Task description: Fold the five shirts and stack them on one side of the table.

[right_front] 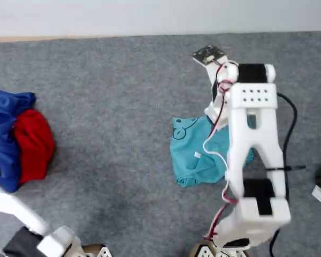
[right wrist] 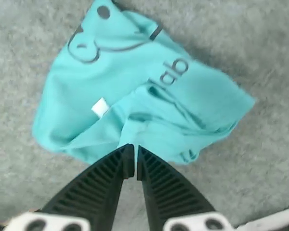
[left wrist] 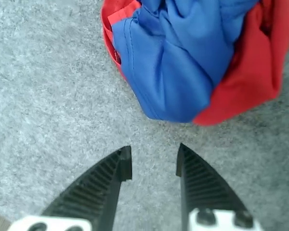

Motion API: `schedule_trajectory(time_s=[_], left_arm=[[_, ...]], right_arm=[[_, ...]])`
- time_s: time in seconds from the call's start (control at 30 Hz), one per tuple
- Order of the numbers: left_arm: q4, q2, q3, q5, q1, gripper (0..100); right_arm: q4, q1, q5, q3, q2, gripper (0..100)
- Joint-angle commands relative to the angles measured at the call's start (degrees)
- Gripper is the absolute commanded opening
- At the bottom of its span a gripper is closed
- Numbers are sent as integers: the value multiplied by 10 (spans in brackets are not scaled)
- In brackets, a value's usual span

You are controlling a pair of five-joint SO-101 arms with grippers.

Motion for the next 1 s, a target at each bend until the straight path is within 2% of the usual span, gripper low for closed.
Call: schedule_trajectory(time_s=[0.0, 0.17, 0.3, 0.57, 0.8, 0.97], left_arm=[[10, -58, -9, -2, 7, 155], [29, -94, -6, -2, 33, 155], [55, -104, -6, 1, 47, 155], [85, -104, -6, 2, 45, 155], [89, -105, -6, 2, 44, 155], [89, -105, -6, 1, 44, 155]], right_arm=[[25, 14, -10, 70, -102, 9], [18, 38, -92, 191, -186, 11], [-21, 43, -164, 244, -187, 12], [-173, 29, -172, 333, -165, 9], [-187, -28, -175, 335, -121, 9], [-204, -32, -219, 327, -88, 25]])
